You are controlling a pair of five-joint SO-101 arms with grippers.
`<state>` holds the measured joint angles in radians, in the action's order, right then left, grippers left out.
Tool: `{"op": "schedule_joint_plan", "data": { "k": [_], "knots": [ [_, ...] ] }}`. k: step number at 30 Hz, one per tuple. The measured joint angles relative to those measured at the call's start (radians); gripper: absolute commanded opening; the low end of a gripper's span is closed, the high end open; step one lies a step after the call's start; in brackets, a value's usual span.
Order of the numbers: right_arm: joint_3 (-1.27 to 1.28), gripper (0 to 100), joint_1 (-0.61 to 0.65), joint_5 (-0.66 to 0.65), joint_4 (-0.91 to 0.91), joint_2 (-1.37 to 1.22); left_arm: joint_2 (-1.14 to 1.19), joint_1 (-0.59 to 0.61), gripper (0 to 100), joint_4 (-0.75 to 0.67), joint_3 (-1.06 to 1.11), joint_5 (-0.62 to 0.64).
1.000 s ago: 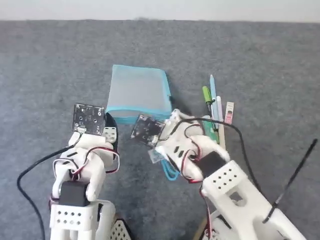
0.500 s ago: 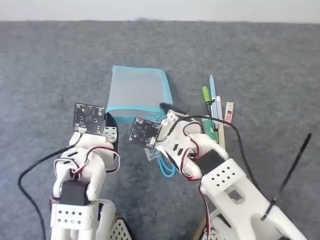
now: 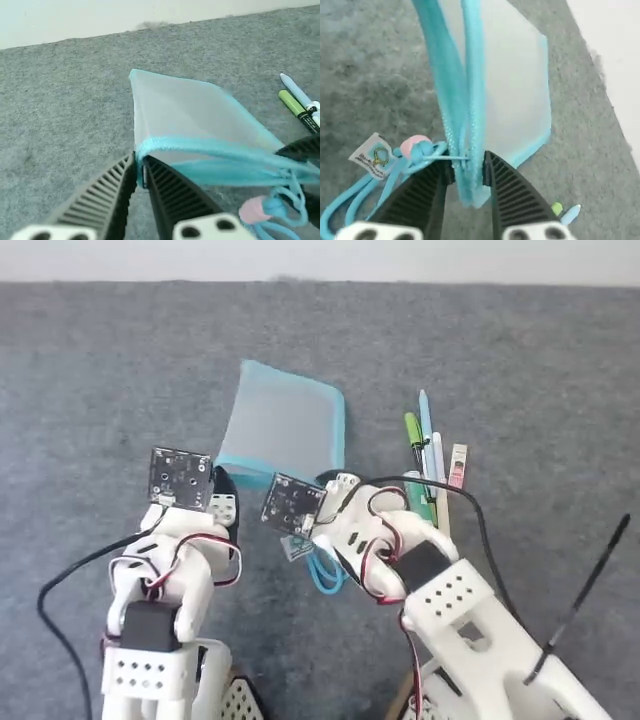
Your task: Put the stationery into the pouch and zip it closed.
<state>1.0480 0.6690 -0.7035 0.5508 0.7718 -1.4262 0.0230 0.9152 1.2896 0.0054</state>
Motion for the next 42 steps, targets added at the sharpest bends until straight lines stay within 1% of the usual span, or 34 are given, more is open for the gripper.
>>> {"op": "schedule_joint_plan", "data": {
  "k": [10,14,17,19,21,29,37,42],
  "knots": [
    [-0.002,0.8,0.005,-0.055,0.230,0.264,0.000,-0.003,2,0.000,0.000,0.000],
    [-0.002,0.8,0.048,-0.057,0.284,0.316,0.000,-0.003,2,0.000,0.000,0.000],
    [0.025,0.8,0.078,-0.055,0.290,0.331,0.000,-0.003,9,0.000,0.000,0.000],
    [0.055,0.8,0.083,-0.055,0.276,0.333,0.000,-0.003,16,0.000,0.000,0.000],
    [0.086,0.8,0.081,-0.055,0.255,0.336,0.000,0.003,19,0.000,0.000,0.000],
    [0.098,0.8,0.081,-0.055,0.247,0.350,0.000,0.009,20,0.000,0.000,-0.015],
    [0.098,0.8,0.081,-0.057,0.247,0.356,0.000,0.009,20,-0.017,0.023,-0.089],
    [0.100,0.8,0.081,-0.057,0.301,0.445,0.000,0.009,20,-0.020,0.023,-0.152]
  ]
}}
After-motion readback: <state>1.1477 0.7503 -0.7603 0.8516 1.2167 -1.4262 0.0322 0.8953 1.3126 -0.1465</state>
